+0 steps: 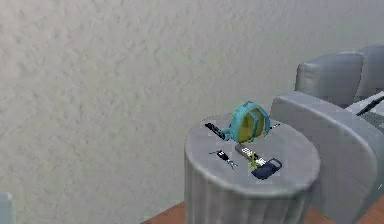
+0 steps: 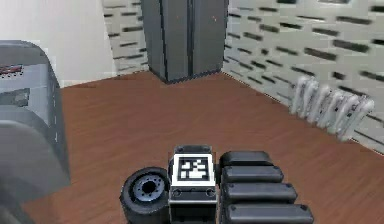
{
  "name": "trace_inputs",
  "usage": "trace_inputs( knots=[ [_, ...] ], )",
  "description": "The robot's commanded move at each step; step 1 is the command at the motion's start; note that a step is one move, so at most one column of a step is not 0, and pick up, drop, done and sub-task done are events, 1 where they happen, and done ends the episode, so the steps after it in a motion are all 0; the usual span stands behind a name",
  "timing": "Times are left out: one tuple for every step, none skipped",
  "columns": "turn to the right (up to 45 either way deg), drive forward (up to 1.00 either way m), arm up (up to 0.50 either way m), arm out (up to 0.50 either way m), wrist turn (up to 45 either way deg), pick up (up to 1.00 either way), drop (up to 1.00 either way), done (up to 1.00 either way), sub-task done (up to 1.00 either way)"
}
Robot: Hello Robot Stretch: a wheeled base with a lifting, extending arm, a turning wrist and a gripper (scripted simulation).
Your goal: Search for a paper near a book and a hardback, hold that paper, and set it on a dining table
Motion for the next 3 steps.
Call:
trace_inputs(
  knots=[
    [0.0, 0.10, 0.00, 0.00, 0.0, 0.00, 0.00, 0.00, 0.00],
    [45.0, 0.00, 0.00, 0.00, 0.0, 0.00, 0.00, 0.00, 0.00],
    [45.0, 0.00, 0.00, 0.00, 0.0, 0.00, 0.00, 0.00, 0.00]
  ],
)
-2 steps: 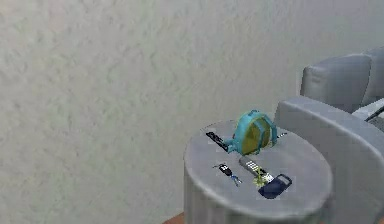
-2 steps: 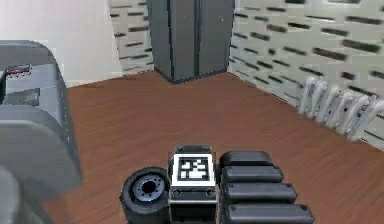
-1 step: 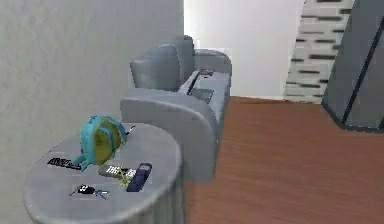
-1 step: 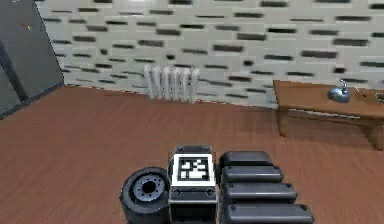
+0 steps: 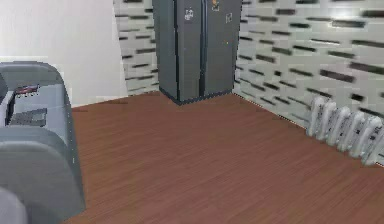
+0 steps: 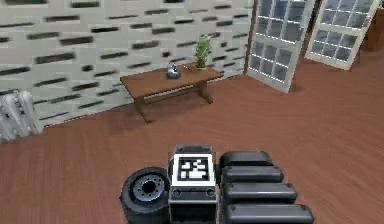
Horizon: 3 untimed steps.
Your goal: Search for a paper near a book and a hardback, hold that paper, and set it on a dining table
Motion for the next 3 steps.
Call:
trace_inputs(
  knots=[
    [45.0, 0.00, 0.00, 0.00, 0.0, 0.00, 0.00, 0.00, 0.00],
    [36.0, 0.00, 0.00, 0.00, 0.0, 0.00, 0.00, 0.00, 0.00],
    [3.0, 0.00, 0.00, 0.00, 0.0, 0.00, 0.00, 0.00, 0.00]
  ],
)
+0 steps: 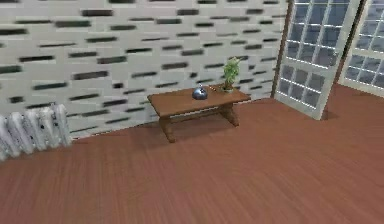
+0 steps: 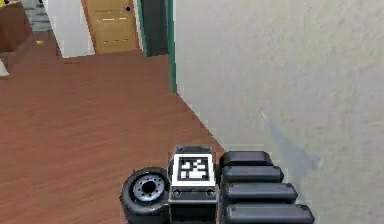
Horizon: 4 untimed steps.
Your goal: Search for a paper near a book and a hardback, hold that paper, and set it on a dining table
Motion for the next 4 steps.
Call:
trace_inputs(
  knots=[
    [45.0, 0.00, 0.00, 0.00, 0.0, 0.00, 0.00, 0.00, 0.00],
    [45.0, 0.00, 0.00, 0.00, 0.0, 0.00, 0.00, 0.00, 0.00],
    [45.0, 0.00, 0.00, 0.00, 0.0, 0.00, 0.00, 0.00, 0.00],
    [42.0, 0.00, 0.00, 0.00, 0.0, 0.00, 0.00, 0.00, 0.00]
  ],
)
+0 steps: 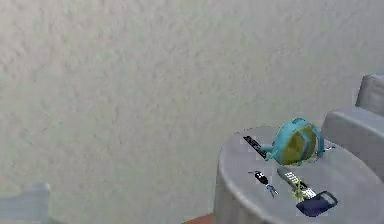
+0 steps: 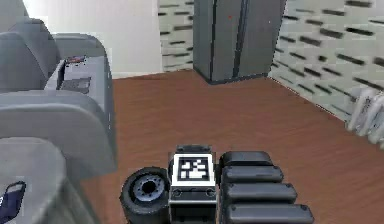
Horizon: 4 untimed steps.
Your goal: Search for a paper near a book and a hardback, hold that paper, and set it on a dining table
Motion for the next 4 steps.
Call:
trace_inputs(
  knots=[
    [-45.0, 0.00, 0.00, 0.00, 0.0, 0.00, 0.00, 0.00, 0.00],
    [-45.0, 0.00, 0.00, 0.00, 0.0, 0.00, 0.00, 0.00, 0.00],
    [-45.0, 0.00, 0.00, 0.00, 0.0, 0.00, 0.00, 0.00, 0.00],
    [-24.0, 0.00, 0.00, 0.00, 0.0, 0.00, 0.00, 0.00, 0.00]
  ],
)
